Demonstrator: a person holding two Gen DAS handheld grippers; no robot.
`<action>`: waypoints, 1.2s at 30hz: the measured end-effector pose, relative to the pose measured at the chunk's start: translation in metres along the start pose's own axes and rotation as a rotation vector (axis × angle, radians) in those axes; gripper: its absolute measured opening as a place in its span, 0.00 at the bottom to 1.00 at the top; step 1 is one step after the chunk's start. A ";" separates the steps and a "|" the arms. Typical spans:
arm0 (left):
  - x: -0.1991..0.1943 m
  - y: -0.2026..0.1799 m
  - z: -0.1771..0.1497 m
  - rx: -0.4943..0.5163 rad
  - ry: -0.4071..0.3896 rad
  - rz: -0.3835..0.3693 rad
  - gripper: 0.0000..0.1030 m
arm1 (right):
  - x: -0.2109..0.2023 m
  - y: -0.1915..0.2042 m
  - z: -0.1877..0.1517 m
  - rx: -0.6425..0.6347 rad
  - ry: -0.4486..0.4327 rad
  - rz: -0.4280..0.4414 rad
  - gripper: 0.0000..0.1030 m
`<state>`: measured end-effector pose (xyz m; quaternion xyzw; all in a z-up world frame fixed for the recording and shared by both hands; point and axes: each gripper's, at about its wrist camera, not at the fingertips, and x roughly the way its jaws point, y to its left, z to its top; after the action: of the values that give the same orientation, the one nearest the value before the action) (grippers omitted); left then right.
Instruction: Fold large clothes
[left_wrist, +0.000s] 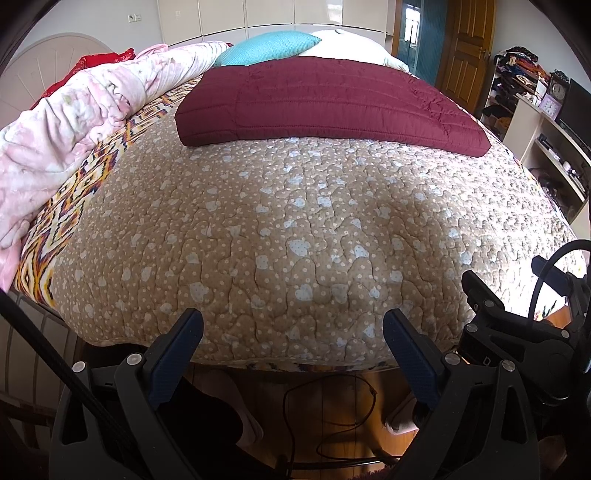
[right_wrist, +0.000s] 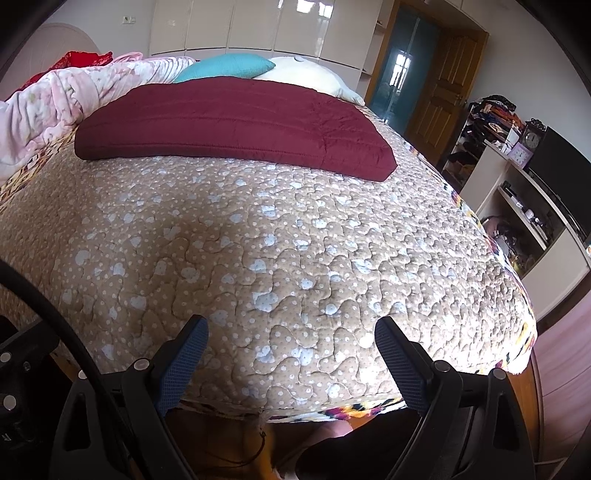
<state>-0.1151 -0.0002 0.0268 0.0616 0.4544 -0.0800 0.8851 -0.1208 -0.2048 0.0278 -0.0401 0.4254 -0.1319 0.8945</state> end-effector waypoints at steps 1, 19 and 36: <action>0.000 0.000 0.000 -0.001 0.001 -0.001 0.94 | 0.000 0.000 0.000 -0.001 0.001 0.000 0.91; 0.001 -0.001 0.000 0.009 0.012 -0.001 0.94 | 0.000 0.001 0.000 -0.020 0.001 -0.023 0.92; 0.003 -0.001 -0.001 0.006 0.023 -0.003 0.94 | -0.002 0.000 0.003 -0.015 -0.011 -0.021 0.92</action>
<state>-0.1140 -0.0009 0.0237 0.0644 0.4645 -0.0821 0.8794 -0.1203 -0.2043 0.0313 -0.0521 0.4211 -0.1376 0.8950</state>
